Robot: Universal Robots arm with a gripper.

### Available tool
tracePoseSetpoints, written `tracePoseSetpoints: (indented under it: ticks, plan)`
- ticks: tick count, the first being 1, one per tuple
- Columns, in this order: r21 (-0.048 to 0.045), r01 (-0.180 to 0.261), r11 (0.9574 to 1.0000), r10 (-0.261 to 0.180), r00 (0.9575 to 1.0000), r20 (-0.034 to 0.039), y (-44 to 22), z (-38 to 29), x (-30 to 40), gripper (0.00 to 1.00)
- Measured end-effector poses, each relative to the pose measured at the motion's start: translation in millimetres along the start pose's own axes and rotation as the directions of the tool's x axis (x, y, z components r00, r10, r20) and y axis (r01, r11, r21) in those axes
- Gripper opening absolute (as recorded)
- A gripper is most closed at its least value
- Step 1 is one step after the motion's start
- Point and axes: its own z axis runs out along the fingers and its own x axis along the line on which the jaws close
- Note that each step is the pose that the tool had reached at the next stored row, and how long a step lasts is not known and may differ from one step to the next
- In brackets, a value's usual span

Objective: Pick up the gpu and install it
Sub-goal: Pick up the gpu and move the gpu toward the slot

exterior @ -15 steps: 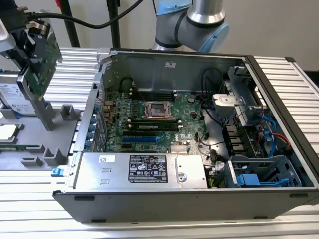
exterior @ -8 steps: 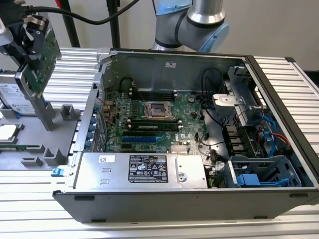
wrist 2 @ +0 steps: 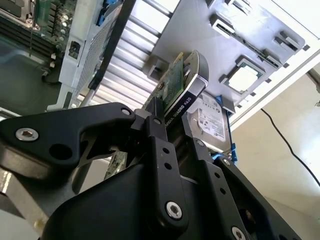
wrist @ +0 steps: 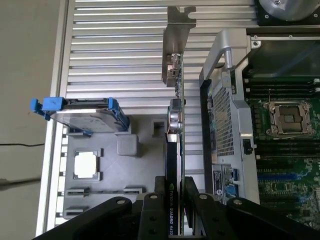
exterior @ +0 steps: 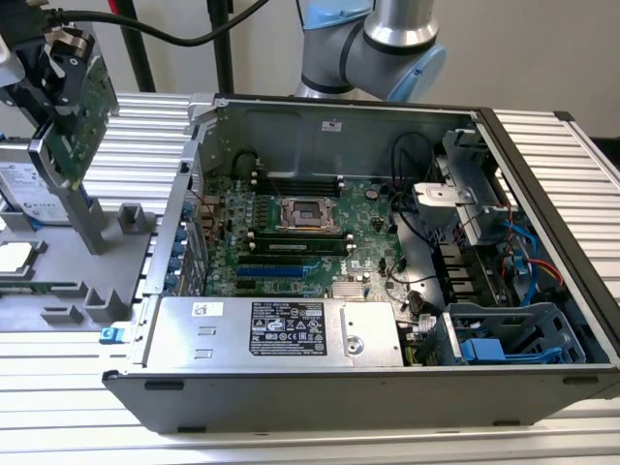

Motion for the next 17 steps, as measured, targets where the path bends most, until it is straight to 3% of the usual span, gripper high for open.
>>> tracePoseSetpoints:
  ticks: [5,17]
  plan:
    - [0.0002,0.000,1.0000,0.000,1.0000,-0.0002,0.1,-0.1,-2.4,0.00]
    - [0.0001,0.000,1.0000,0.000,1.0000,-0.0012,0.6,0.2,-21.6,0.00]
